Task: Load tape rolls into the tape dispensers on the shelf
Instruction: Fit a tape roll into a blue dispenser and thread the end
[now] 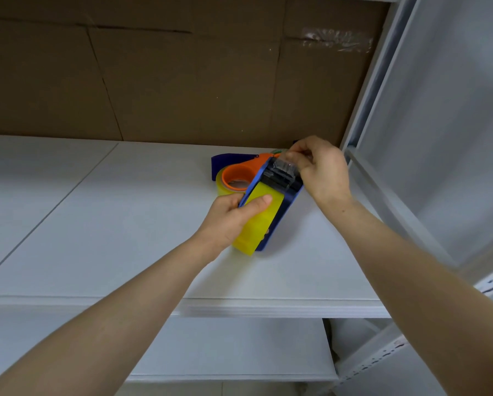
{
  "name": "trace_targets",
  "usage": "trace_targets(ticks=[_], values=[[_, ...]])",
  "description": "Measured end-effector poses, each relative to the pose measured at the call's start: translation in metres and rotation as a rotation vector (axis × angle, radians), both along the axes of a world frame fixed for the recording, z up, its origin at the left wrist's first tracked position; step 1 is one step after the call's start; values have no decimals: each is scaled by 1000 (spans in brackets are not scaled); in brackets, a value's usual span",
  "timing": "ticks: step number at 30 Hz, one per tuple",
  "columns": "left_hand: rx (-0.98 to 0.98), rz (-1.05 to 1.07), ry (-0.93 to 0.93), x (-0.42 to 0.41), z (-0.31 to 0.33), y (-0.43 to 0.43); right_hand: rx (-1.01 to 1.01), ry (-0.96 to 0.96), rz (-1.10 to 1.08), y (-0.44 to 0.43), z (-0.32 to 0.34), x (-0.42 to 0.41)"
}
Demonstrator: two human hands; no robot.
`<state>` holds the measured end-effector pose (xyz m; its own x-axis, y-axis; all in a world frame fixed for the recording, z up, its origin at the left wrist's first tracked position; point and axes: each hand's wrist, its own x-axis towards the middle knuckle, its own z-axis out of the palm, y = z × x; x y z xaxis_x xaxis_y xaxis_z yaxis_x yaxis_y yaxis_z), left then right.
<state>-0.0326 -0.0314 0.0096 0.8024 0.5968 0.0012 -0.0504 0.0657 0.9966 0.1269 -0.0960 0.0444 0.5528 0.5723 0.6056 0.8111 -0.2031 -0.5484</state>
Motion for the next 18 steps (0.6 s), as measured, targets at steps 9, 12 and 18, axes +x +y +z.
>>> trace_targets(ticks=[9, 12, 18], values=[[64, 61, 44, 13, -4, -1, 1, -322, 128, -1, 0, -16], [71, 88, 69, 14, -3, -2, -15, -330, 149, 0, 16, -14], [73, 73, 63, 7, -3, -5, -34, 124, 36, -6, 21, 24]])
